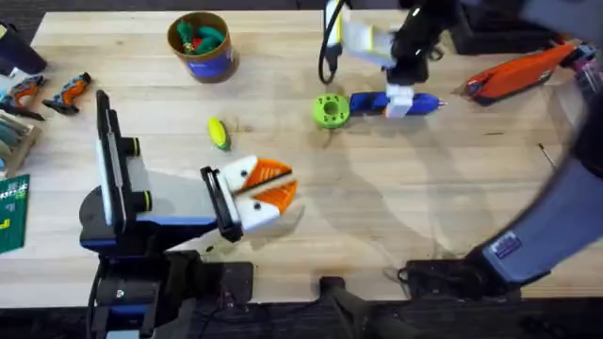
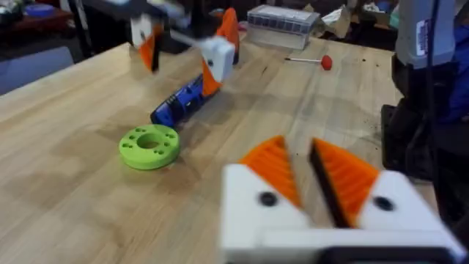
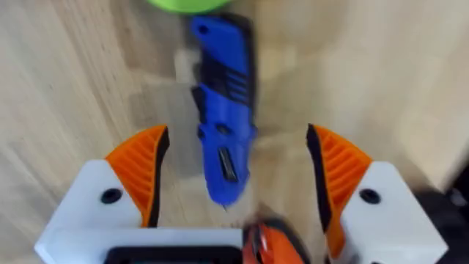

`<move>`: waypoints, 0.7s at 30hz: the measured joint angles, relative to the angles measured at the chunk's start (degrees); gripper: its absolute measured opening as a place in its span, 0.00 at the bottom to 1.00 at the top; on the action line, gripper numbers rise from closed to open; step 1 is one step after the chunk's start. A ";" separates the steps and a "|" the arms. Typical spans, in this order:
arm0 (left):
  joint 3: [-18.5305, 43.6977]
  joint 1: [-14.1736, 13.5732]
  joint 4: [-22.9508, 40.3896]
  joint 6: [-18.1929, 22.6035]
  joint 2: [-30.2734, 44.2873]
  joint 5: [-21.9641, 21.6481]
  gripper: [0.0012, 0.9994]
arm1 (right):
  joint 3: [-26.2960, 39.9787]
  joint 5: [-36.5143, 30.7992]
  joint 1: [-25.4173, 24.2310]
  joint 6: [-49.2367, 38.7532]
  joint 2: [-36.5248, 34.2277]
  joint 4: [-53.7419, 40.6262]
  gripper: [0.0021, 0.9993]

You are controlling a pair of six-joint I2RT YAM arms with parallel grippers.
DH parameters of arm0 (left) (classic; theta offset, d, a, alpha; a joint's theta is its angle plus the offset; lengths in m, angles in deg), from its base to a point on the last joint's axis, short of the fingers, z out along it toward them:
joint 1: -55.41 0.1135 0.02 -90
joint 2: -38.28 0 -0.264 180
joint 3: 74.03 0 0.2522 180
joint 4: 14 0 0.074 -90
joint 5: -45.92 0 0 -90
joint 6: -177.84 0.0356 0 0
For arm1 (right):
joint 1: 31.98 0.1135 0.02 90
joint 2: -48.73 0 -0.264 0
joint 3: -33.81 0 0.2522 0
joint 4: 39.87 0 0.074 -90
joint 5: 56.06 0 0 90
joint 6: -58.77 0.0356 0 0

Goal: Pick up the gripper from the table and insert it into the empty holder that is missing its gripper. Then pick up a screw, insert it into the mounting hole, and use the screwdriver to tighten it. Finally, clean up the table by picking up the vegetable and placing it into the bucket.

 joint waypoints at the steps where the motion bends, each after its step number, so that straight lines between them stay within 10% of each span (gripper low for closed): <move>1: 0.00 0.00 0.00 0.02 0.00 -0.02 0.34 | 0.00 0.02 0.21 0.97 2.49 0.09 0.98; 5: 0.00 0.00 0.02 -0.18 0.00 0.01 0.94 | 0.00 0.04 1.34 5.69 10.83 0.05 0.98; 13: 0.00 0.00 -0.20 -0.18 0.00 -0.47 0.99 | 0.07 0.07 3.04 35.72 18.14 2.23 0.98; 21: -0.04 0.00 -2.16 -1.41 0.00 -3.67 0.99 | 0.07 0.07 3.00 62.17 18.21 -15.00 0.99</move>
